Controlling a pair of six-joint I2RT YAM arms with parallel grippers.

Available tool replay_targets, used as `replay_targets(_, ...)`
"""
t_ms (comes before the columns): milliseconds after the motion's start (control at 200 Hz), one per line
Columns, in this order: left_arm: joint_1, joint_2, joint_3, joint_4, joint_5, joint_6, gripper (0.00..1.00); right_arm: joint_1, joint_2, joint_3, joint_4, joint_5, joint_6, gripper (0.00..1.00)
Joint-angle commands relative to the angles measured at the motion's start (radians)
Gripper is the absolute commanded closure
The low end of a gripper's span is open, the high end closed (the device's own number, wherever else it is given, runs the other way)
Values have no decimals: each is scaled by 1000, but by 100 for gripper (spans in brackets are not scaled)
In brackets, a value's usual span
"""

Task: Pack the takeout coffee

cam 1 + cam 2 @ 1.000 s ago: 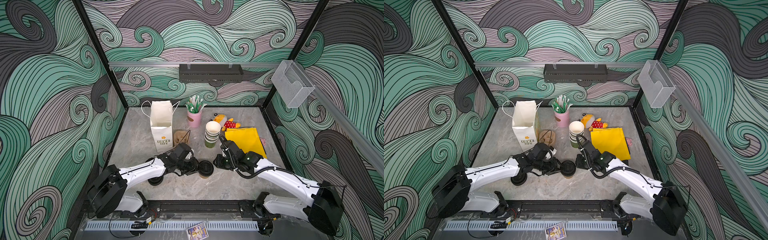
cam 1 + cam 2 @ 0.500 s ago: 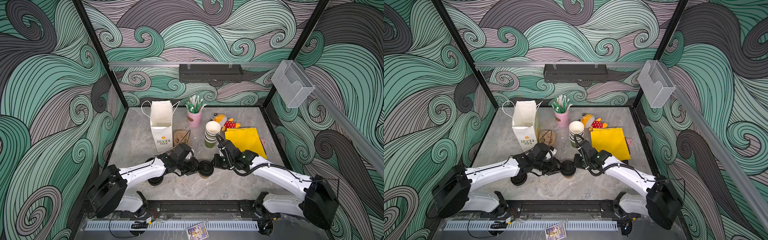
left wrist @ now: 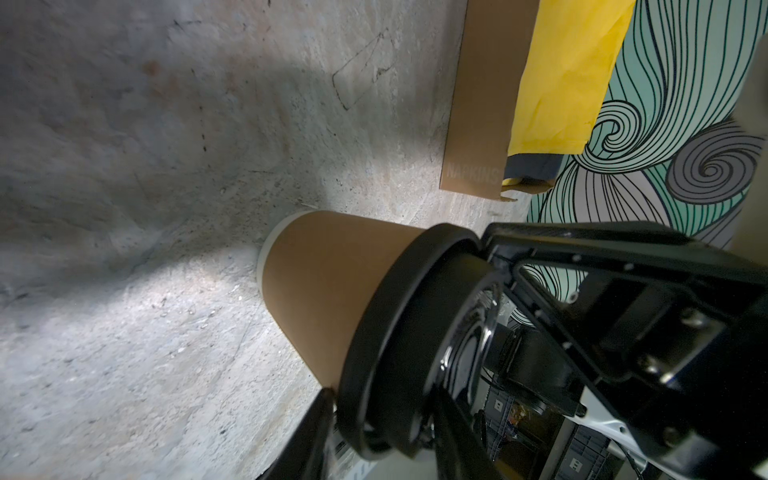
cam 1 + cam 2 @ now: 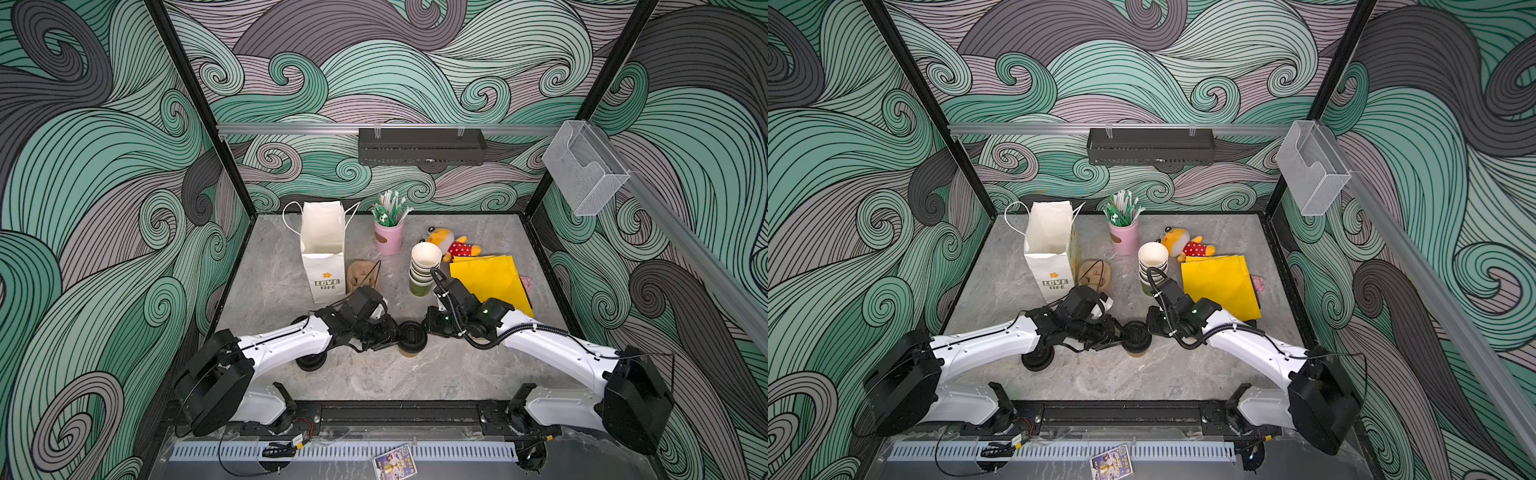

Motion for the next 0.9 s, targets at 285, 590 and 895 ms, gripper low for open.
replay_targets(285, -11, 26, 14, -93, -35, 21, 62, 7, 64, -76, -153, -40, -27, 83)
replay_targets(590, -12, 26, 12, -91, -34, 22, 62, 6, 90, -72, -184, -43, -52, 82)
replay_targets(895, -13, 14, 17, -97, -37, 25, 62, 5, -12, 55, -217, -7, -105, 74)
